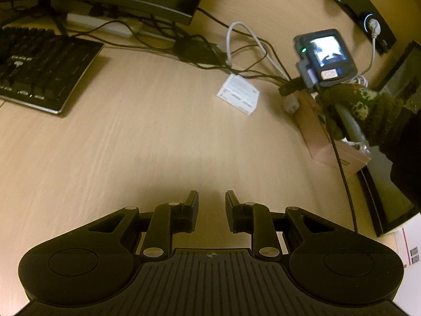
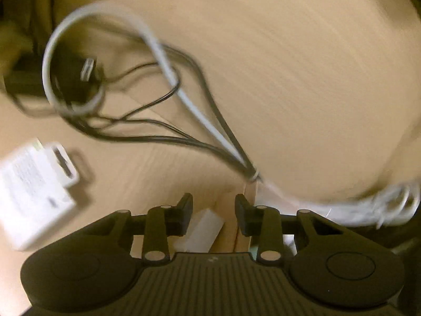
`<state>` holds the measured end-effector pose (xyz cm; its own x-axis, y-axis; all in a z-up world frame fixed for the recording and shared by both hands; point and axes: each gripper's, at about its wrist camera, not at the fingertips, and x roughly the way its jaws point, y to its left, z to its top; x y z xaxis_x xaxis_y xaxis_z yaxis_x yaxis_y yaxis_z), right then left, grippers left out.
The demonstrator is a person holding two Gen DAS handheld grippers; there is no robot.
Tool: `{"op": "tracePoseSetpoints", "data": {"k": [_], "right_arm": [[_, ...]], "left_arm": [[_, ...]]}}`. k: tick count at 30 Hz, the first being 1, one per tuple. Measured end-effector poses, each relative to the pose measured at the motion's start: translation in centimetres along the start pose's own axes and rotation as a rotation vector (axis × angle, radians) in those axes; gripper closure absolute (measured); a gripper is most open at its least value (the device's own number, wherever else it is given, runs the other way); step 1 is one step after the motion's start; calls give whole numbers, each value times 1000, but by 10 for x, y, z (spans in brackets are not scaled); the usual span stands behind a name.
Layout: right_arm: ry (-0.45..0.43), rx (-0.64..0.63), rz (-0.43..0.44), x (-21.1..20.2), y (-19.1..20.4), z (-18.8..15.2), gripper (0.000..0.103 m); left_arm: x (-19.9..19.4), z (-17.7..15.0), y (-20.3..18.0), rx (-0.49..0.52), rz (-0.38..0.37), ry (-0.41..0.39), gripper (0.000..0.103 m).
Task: Organize rigid objects
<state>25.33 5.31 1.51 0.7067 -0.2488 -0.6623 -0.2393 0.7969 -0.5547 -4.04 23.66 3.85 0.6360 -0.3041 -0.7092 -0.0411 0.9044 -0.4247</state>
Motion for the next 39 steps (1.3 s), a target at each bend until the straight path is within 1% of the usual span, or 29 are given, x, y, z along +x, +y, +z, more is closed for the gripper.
{"op": "tracePoseSetpoints", "data": {"k": [1, 3, 5, 8, 12, 15, 16, 18, 20, 23, 24, 26, 28, 29, 33, 37, 39], "right_arm": [[5, -58, -24, 2, 10, 0, 73], [30, -132, -7, 0, 23, -6, 75], [23, -193, -25, -7, 31, -19, 75], [1, -223, -10, -26, 34, -41, 75], [-14, -204, 68, -60, 25, -76, 76], [9, -152, 184, -87, 17, -107, 77], [9, -144, 208, -95, 16, -117, 78], [5, -132, 246, -108, 10, -140, 78], [1, -110, 272, -118, 7, -152, 78], [-31, -10, 329, -136, -9, -169, 78], [-46, 46, 351, -142, -18, -175, 78], [-80, 137, 365, -155, -33, -188, 70], [-117, 202, 351, -167, -44, -202, 51], [-129, 229, 343, -169, -47, -206, 48], [-133, 302, 335, -175, -60, -229, 47], [-109, 346, 368, -174, -65, -247, 47], [-94, 372, 378, -176, -68, -258, 47]], "left_arm": [[-1, -1, 2, -5, 2, 1, 79], [0, -3, 4, -11, 9, 4, 79], [2, -4, 4, -16, 12, 8, 79], [8, -5, 0, -13, 6, 15, 79], [19, -7, -11, -6, -16, 33, 79], [29, -6, -24, 17, -38, 49, 79], [32, -6, -29, 28, -46, 53, 79], [38, -4, -38, 49, -60, 62, 79], [43, -2, -48, 71, -70, 67, 78], [49, 5, -63, 107, -96, 59, 78], [51, 11, -69, 124, -109, 47, 78], [60, 24, -80, 154, -139, 18, 78], [74, 41, -90, 158, -165, 19, 78], [83, 50, -95, 150, -174, 27, 78], [125, 93, -125, 143, -193, 60, 79], [173, 138, -153, 113, -204, 35, 79], [201, 155, -165, 119, -186, 18, 79]]}}
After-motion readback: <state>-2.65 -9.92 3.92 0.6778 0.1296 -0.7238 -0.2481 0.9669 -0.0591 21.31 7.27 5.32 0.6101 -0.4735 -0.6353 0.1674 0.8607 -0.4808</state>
